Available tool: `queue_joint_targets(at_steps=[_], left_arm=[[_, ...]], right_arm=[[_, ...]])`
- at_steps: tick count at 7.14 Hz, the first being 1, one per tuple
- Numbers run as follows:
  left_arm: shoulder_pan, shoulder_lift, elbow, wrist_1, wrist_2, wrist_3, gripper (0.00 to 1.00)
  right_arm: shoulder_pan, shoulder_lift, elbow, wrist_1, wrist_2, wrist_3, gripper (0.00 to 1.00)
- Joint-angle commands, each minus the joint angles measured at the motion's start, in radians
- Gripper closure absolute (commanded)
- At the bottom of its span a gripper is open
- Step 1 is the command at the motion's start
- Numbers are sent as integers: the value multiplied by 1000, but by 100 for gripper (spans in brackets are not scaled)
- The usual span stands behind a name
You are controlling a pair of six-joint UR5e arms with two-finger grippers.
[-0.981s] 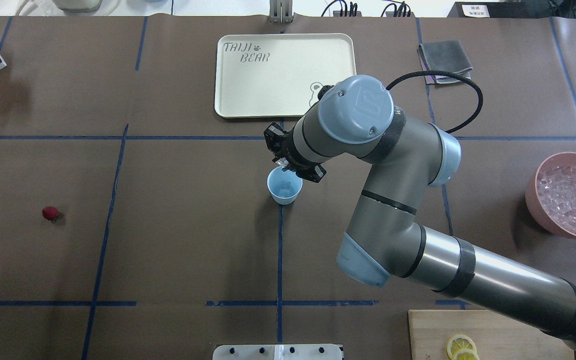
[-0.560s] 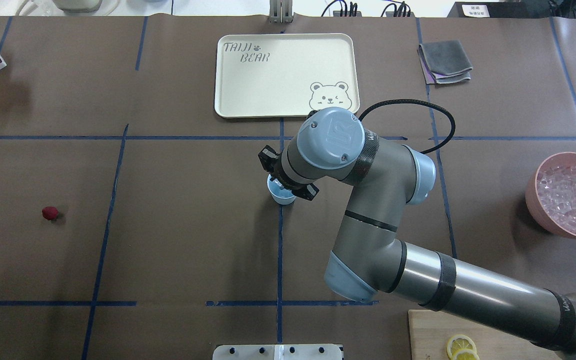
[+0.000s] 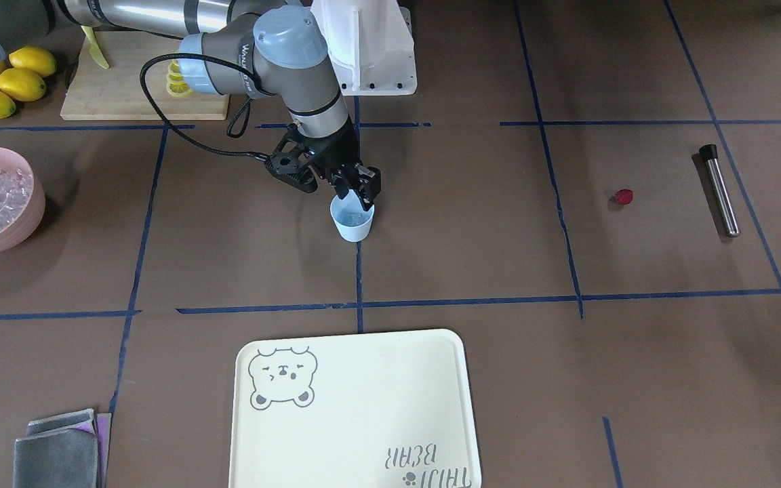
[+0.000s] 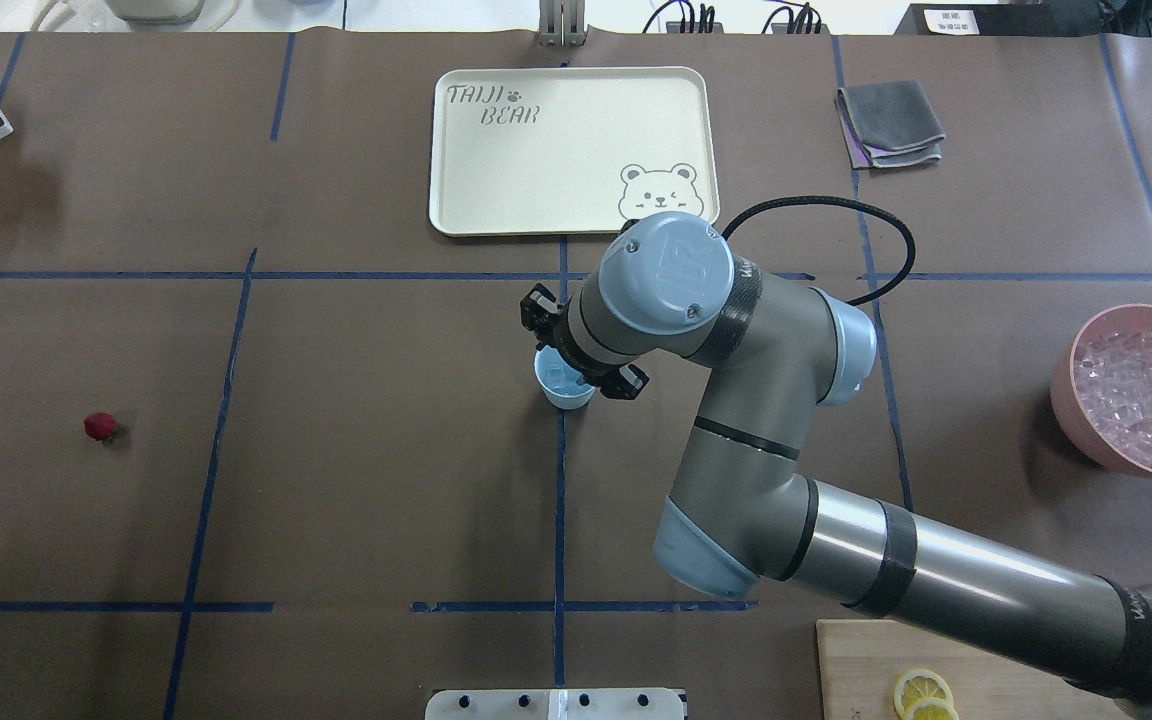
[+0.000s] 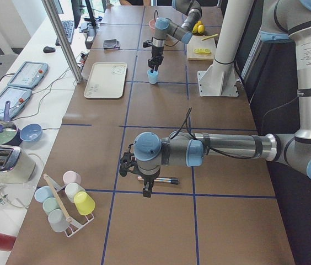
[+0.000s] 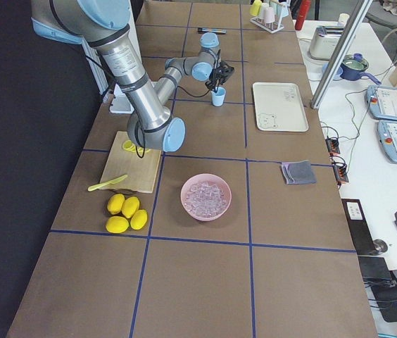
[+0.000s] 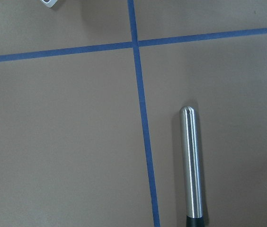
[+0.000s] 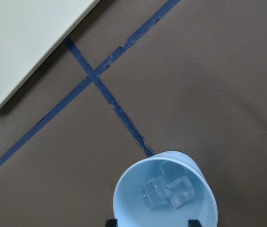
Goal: Mash ice and strawberries in cup
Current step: 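Carry the ice cube over the blue cup and release it, then withdraw the right gripper toward the bowl while the left gripper reaches the strawberry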
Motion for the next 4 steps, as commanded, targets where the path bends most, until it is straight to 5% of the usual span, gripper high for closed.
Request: queue_joint_targets(at_steps=[1, 3, 4], left_arm=[[13, -3, -8, 0, -1, -10, 0], [135, -21, -75, -14, -10, -147, 0], [249, -24, -86, -134, -1, -347, 0]], right_arm=[[126, -163, 199, -40, 146, -37, 0], [373, -462, 402, -41, 416, -318, 0], [485, -615, 451, -40, 502, -523, 0]])
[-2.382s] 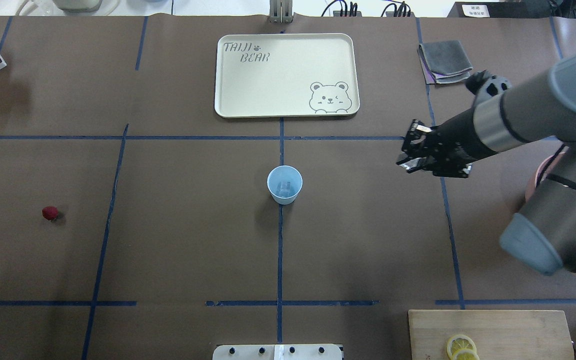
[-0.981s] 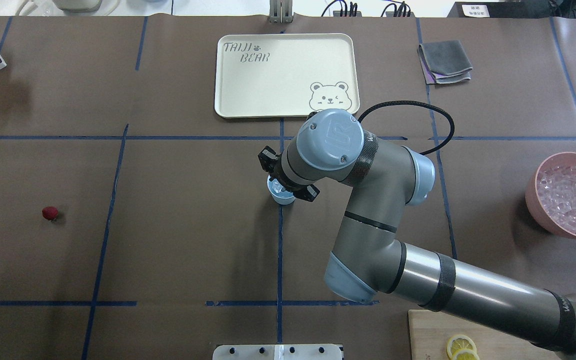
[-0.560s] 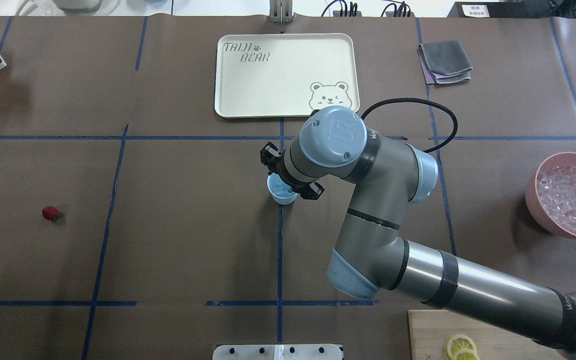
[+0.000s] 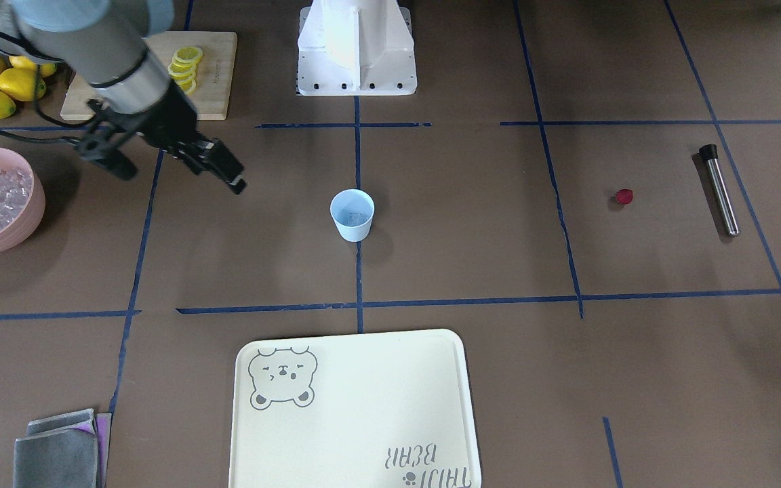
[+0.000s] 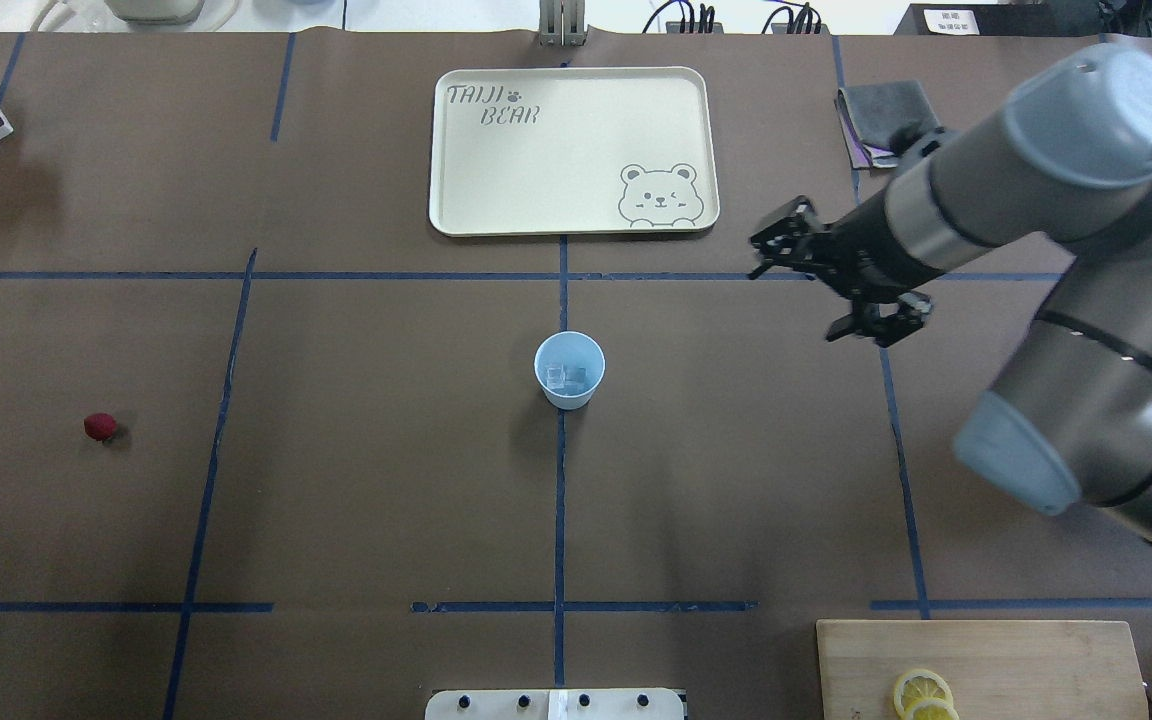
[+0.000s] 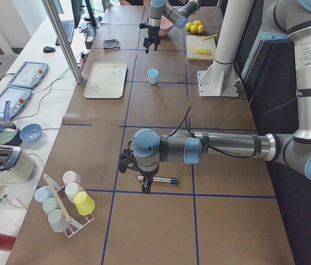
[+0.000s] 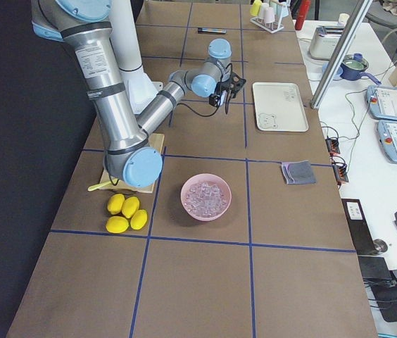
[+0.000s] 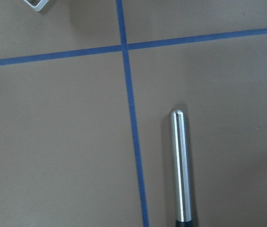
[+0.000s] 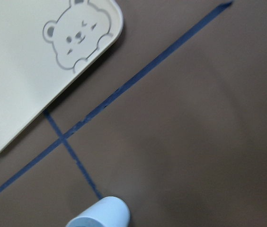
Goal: Mash ice and strawberries in cup
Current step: 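Withdraw the right gripper toward the bowl while the left gripper reaches the strawberry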
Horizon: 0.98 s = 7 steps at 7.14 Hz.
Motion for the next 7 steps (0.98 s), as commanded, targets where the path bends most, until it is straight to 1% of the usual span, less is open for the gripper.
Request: queue_joint_targets(at_steps=[1, 2, 3, 4, 5, 6, 7], left_arm=[[214, -6, -13, -252, 6, -389, 0], [298, -6, -11, -377, 8, -556, 0], [378, -11, -8, -446, 18, -723, 0], [488, -55, -8, -479, 123, -881, 0], [612, -58, -2, -482, 265, -926, 0], [629, -58, 4, -484, 318, -924, 0], [630, -78, 45, -485, 322, -923, 0]], right_arm=[[251, -302, 84, 1, 187, -437, 0], [303, -383, 78, 7, 209, -592, 0], [327, -402, 49, 10, 199, -678, 0], [335, -408, 34, 10, 197, -717, 0], [335, -423, 35, 13, 197, -719, 0], [334, -425, 30, 13, 197, -719, 0], [334, -425, 29, 14, 197, -719, 0]])
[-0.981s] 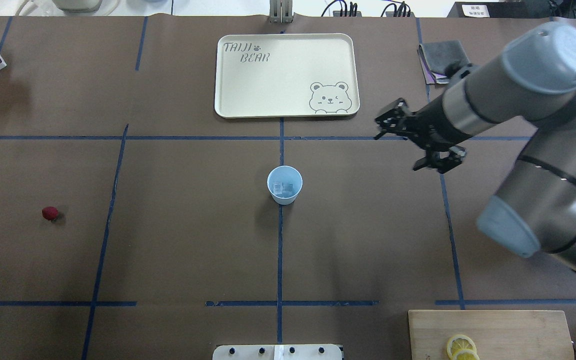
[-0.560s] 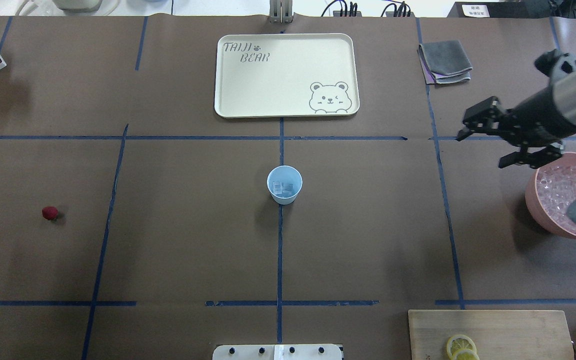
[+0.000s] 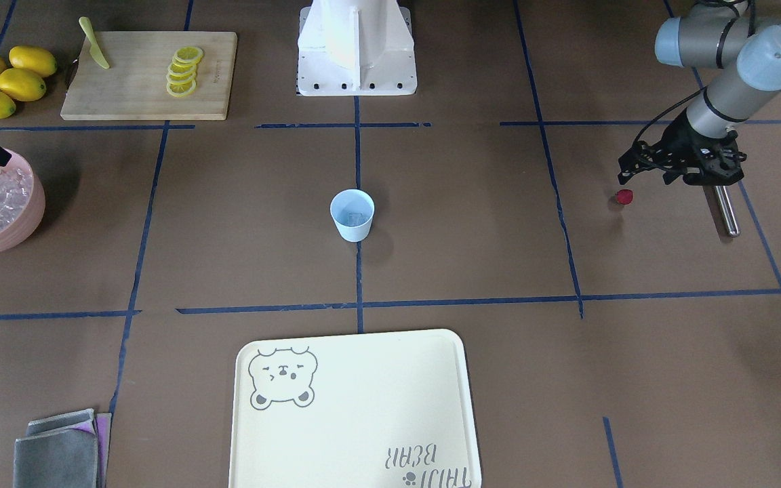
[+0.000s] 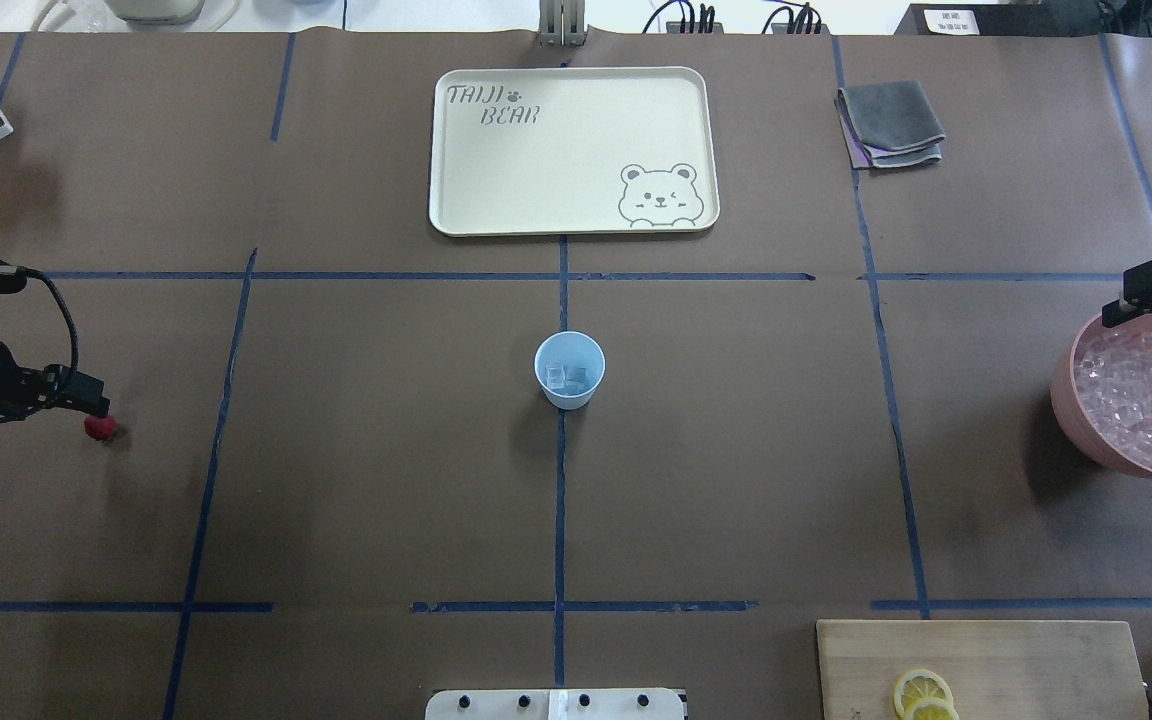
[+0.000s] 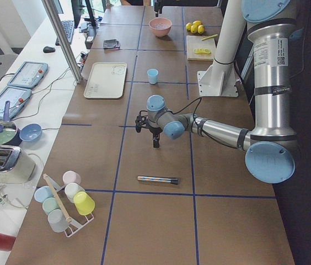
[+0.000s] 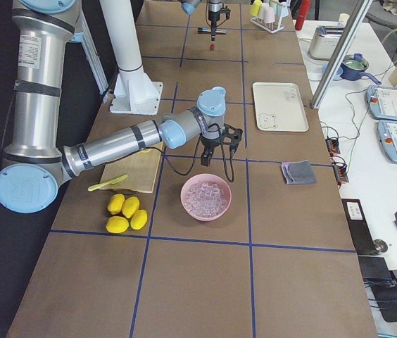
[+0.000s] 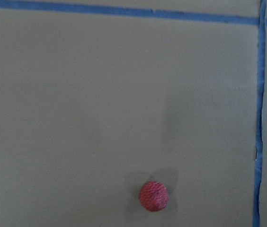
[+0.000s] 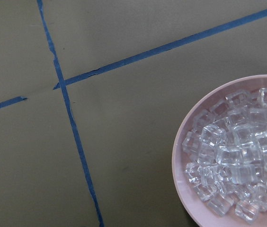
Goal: Mash ice and strawberries in cup
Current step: 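Withdraw the right gripper toward the bowl while the left gripper reaches the strawberry, then grasp the red strawberry with the left gripper and lift it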
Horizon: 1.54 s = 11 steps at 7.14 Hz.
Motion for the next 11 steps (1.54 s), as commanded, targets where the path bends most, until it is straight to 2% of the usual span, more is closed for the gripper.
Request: queue_joint_targets(at_steps=[1, 7, 8, 9, 11], left_arm=[[29, -31, 57, -5, 39, -13, 0], [67, -72, 106, -6, 38, -17, 0], [68, -72, 107, -6, 38, -15, 3], [68, -71, 109, -6, 38, -15, 24], [68, -69, 106, -6, 36, -16, 96]], right_arm=[[2, -3, -3, 2, 0, -4, 0], [2, -3, 11, 2, 2, -2, 0], [2, -3, 7, 2, 0, -2, 0], [2, -3, 3, 2, 0, -4, 0], [2, -2, 1, 2, 0, -4, 0]])
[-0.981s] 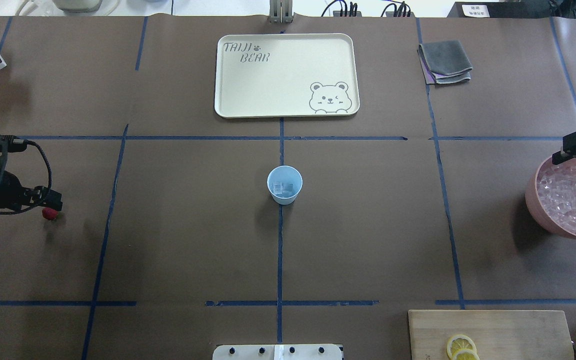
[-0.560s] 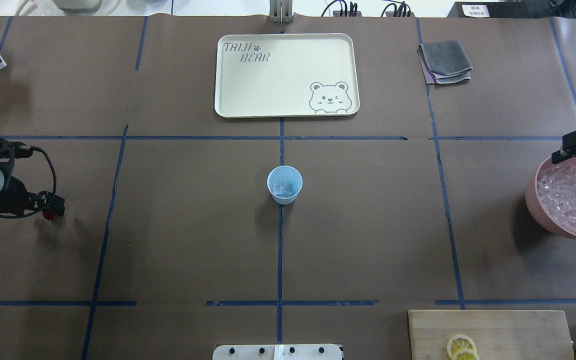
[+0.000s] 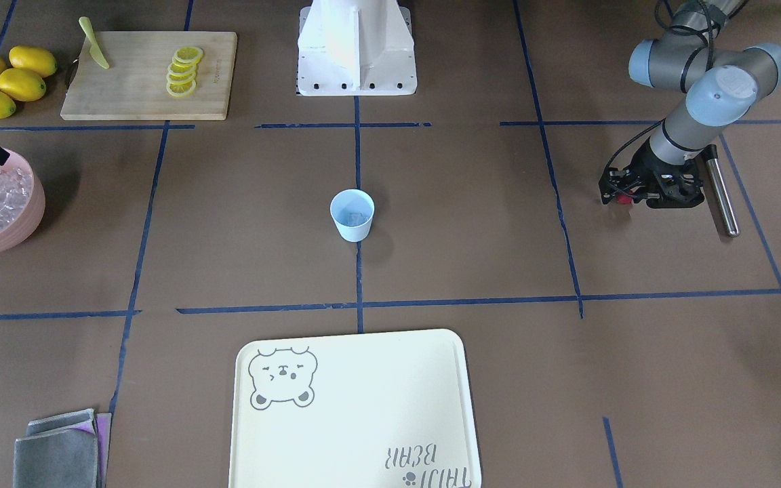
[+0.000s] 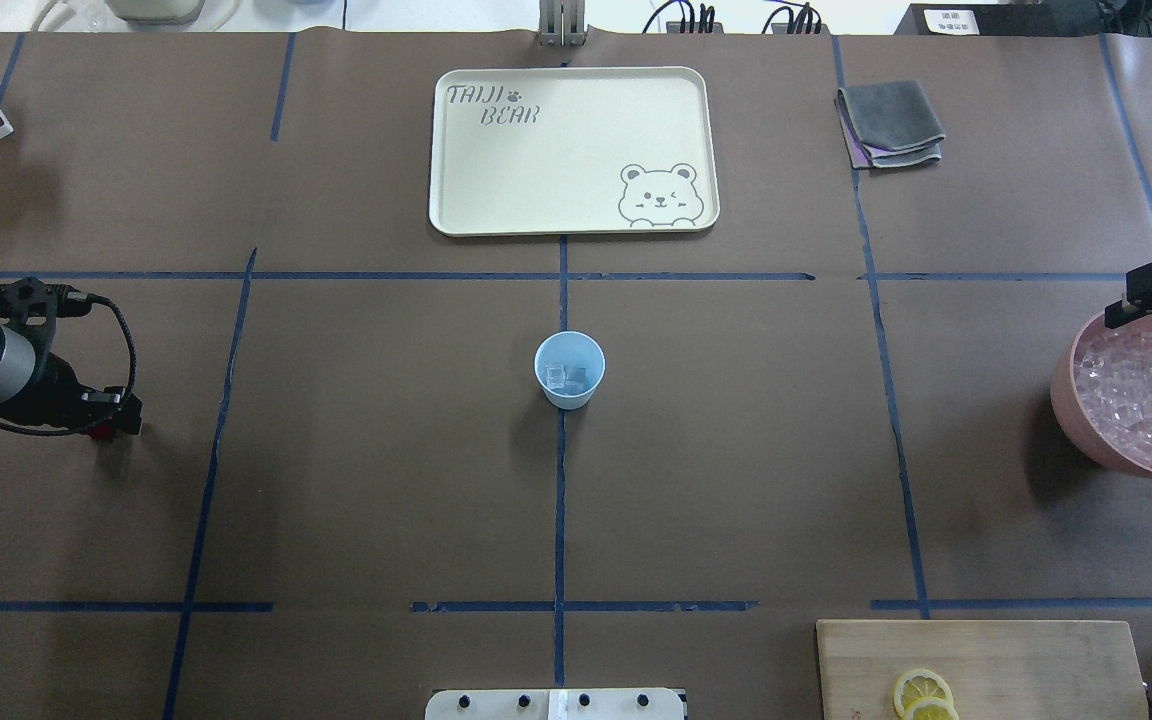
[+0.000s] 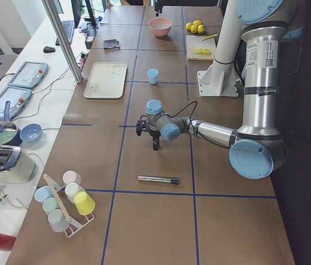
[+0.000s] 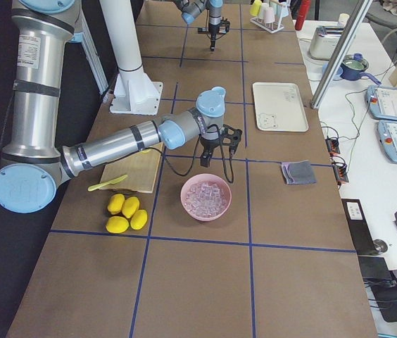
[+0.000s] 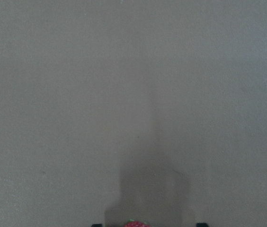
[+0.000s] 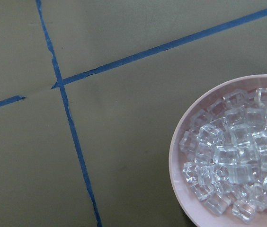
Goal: Mash ice and strawberries in cup
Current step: 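Grasp the red strawberry with the left gripper and lift it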
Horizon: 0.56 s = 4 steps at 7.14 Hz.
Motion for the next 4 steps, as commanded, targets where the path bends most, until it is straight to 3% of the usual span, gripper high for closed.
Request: queue_joint_targets(at_steps=[1, 3, 4], left_arm=[[0, 0, -18, 3, -7, -3, 100], [2, -42, -131, 14, -71, -127, 100], [2, -158, -147, 15, -110, -269, 100]], right_arm=[[0, 2, -3, 0, 0, 1, 0], [0, 8, -3, 0, 0, 0, 0], [0, 8, -2, 0, 0, 1, 0]])
